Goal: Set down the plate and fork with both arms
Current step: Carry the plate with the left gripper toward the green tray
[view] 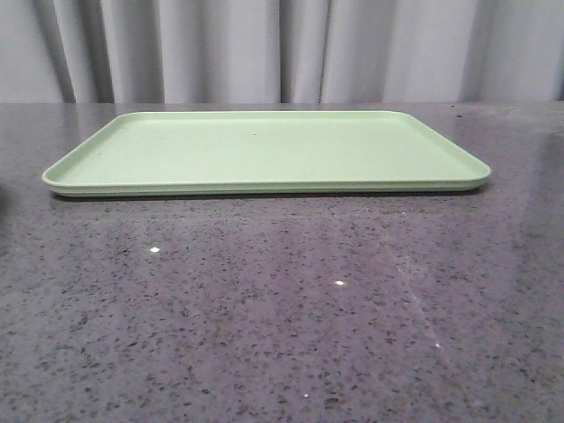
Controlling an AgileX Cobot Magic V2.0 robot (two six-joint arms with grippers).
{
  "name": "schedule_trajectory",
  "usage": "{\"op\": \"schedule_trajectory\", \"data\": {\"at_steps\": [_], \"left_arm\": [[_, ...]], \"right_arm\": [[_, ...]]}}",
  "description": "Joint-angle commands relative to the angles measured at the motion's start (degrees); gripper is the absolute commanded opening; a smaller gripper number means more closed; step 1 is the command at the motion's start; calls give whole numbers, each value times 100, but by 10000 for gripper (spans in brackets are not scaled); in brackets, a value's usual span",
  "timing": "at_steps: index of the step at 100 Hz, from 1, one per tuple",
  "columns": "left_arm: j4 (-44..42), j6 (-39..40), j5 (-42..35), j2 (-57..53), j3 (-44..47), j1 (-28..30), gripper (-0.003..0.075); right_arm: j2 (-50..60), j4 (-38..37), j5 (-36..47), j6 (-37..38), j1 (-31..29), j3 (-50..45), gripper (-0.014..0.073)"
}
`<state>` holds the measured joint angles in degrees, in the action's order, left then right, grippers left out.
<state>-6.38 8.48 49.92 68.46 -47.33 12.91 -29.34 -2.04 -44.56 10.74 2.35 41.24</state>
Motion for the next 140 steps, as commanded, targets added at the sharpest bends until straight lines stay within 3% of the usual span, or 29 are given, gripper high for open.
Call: {"op": "schedule_trajectory", "data": {"at_steps": [1,42,54,73,83,140], "left_arm": [[-59,30,-168,10,-184,5,512],[-154,30,-114,231,-184,5,487],[-154,30,-50,255,-184,5,371],[-154,30,-50,255,-184,5,90],[-154,30,-41,233,-184,5,-19],[138,-119,216,-140,-184,139,-20]], "right_arm": [[-66,-49,350,-64,-10,197,450],[-66,-49,338,-64,-10,197,450],[-66,-49,295,-64,-10,197,450],[-66,-49,230,-64,-10,197,450],[-66,-49,203,-64,-10,197,450],[-66,-49,135,-64,-10,197,450]]}}
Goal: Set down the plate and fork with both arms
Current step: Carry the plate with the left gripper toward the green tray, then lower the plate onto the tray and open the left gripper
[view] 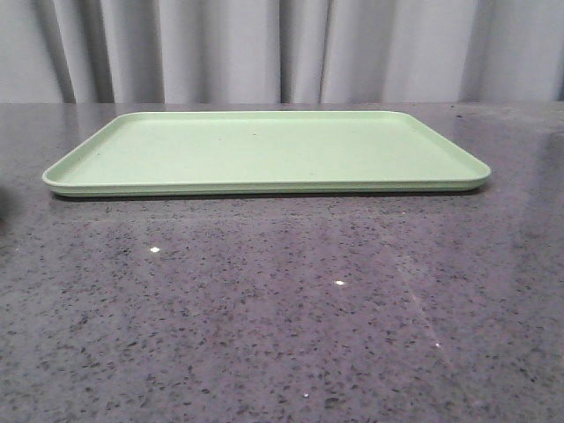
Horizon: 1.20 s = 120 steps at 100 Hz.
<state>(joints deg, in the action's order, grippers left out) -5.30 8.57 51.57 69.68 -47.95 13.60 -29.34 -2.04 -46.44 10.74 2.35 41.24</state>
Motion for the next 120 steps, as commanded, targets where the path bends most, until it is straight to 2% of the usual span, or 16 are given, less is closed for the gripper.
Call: {"op": "schedule_trajectory", "data": {"at_steps": [1,23,39,53,74,90,120], "left_arm": [[45,-142,51,-280,-121,90,-20],[744,-610,228,-825,-347,459,-20],[988,-725,396,-1032,-752,523,-20],[1550,-857,424,-1047,-1139,523,-20],[2579,-1115,-40,-1047,-1311,462,-20],[3186,-1250,-431,-826,-1323,32,-21],[3795,-1118,-1524,10,-1323,-1403,-21]], "right_arm": [[-66,-49,317,-64,-10,197,450],[-66,-44,318,-64,-10,197,450],[-66,-33,318,-64,-10,197,450],[-66,-12,318,-64,-10,197,450],[-66,-7,316,-64,-10,197,450],[-66,-7,316,-64,-10,197,450],[-66,-7,310,-64,-10,197,450]]}}
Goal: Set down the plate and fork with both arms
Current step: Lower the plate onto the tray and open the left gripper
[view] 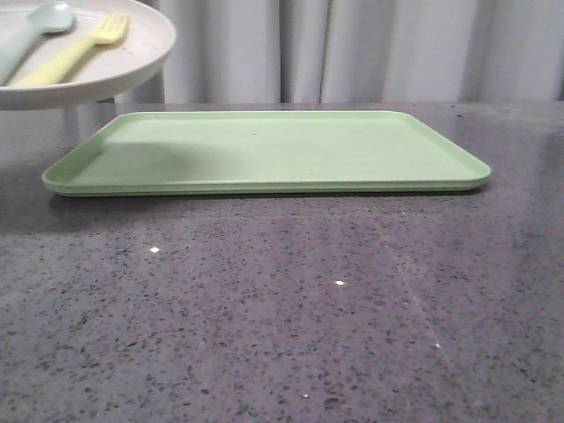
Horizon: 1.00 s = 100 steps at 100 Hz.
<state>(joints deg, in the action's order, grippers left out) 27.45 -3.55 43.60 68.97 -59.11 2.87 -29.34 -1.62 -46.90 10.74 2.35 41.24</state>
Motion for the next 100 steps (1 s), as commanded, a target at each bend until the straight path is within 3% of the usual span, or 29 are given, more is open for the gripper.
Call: {"op": "schedule_trajectory", "data": {"at_steps": [1,20,41,100], "left_arm": [[543,94,-785,125,-208,-390,-21],[953,94,-1489,775,-221,-1095,-21],[995,156,-1729,1534,-677,-1627,-21],[1075,196,-1997,2439,-1008,-1697,-20]], "right_arm": [[-66,-49,356,-64,-10,197,450],[-66,-49,356,-64,-10,197,450],[-66,-49,356,-64,-10,197,450],[-66,-49,356,-64,-10,197,450]]}}
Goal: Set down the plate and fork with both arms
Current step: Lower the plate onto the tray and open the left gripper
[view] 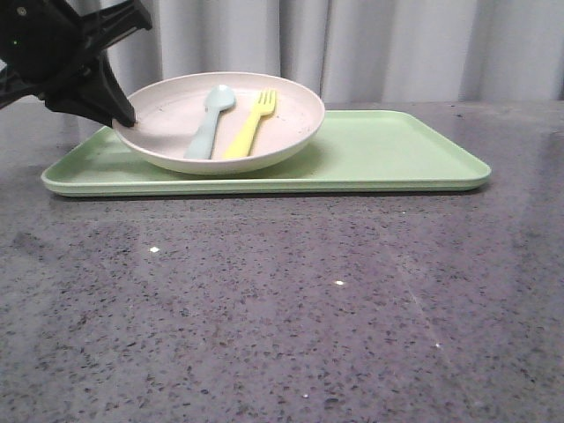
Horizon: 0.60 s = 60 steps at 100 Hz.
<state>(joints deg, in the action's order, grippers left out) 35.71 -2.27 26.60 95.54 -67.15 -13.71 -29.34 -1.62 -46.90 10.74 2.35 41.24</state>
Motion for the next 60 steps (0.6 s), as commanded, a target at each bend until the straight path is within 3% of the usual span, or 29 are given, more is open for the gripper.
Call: {"op": "schedule_trajectory", "data": {"at_steps": [1,23,45,60], "left_arm": [[263,67,-296,-218,-203,-40,-20],[273,67,-267,-218,-203,-28,6],[273,67,-221,-218,-203,-28,249],[260,67,-221,-218,-203,-28,283]], "right_arm": [[-66,-49,356,-64,-10,197,450],[-66,-49,356,-64,-10,197,450],[-66,-49,356,-64,-10,197,450],[-66,-49,356,-64,-10,197,450]]}}
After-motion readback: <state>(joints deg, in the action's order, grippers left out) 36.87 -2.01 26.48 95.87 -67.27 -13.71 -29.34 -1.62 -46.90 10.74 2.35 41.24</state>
